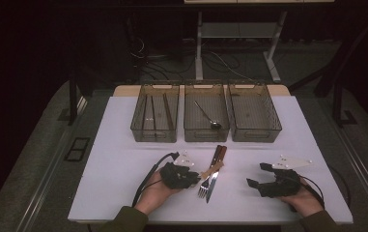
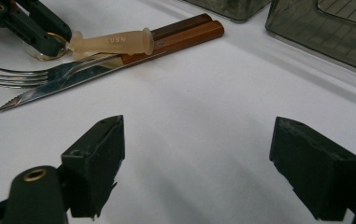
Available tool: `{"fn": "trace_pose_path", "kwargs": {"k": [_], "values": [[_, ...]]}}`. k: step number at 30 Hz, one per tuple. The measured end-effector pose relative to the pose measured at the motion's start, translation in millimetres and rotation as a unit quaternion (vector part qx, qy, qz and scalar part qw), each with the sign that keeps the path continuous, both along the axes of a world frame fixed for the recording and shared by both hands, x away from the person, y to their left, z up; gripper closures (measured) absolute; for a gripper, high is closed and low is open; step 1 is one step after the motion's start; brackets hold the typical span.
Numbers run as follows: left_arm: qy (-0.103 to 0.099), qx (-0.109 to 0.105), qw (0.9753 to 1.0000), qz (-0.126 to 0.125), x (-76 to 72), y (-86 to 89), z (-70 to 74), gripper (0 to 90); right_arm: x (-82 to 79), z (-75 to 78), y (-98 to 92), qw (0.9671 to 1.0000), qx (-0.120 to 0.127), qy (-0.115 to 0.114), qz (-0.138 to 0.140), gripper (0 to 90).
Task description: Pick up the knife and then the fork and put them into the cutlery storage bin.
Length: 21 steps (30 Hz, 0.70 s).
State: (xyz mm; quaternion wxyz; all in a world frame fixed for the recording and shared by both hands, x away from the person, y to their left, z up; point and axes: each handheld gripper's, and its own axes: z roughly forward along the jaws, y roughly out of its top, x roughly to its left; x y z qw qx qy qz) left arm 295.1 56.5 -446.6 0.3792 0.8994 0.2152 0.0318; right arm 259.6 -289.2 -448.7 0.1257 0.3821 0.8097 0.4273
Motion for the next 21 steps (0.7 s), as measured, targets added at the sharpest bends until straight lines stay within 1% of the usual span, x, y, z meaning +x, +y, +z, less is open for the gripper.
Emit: {"fn": "trace_pose_path", "kwargs": {"k": [2,5,9,10,11,13,15,16,17,19,21], "values": [[-0.004,0.003,1.0,0.004,-0.7,-0.6,0.7,81.0,-0.2,0.0,0.4,1.0,-0.001,-0.001,0.001,18.3],[-0.004,0.005,0.9998,0.017,-1.5,-0.4,2.4,84.4,-0.3,0.1,0.8,1.0,-0.003,-0.002,0.002,18.3],[-0.013,0.008,0.9997,0.018,-1.6,0.0,4.1,85.3,-0.9,0.9,0.6,1.0,-0.003,-0.002,0.002,18.3],[-0.017,0.005,0.9996,0.023,-2.0,-0.3,5.2,85.3,-0.9,1.1,0.4,1.0,-0.003,-0.002,0.002,18.3],[-0.022,0.007,0.9994,0.026,-1.7,0.8,7.4,85.5,-0.8,1.1,0.1,1.0,-0.003,-0.004,0.001,18.3],[-0.026,-0.005,0.9992,0.031,0.2,3.6,11.6,85.5,-0.9,1.4,-0.2,1.0,-0.002,-0.004,0.0,18.3],[-0.028,-0.015,0.999,0.03,2.9,4.9,15.0,85.5,-0.7,1.4,-0.4,1.0,-0.001,-0.005,0.0,18.3],[-0.031,-0.017,0.999,0.028,4.7,5.4,17.1,85.5,-0.6,1.4,-0.4,1.0,-0.001,-0.005,0.0,18.3],[-0.033,-0.023,0.9987,0.03,6.1,4.7,18.9,85.5,-0.6,1.4,-0.3,1.0,-0.001,-0.005,0.0,18.3],[-0.039,-0.03,0.9984,0.027,10.2,4.4,23.9,85.5,-1.0,1.5,-0.1,1.0,-0.002,-0.005,0.0,18.3],[-0.041,-0.036,0.9981,0.028,14.9,3.8,28.5,85.5,-1.0,1.6,-0.2,1.0,-0.001,-0.005,0.0,18.3]]}}
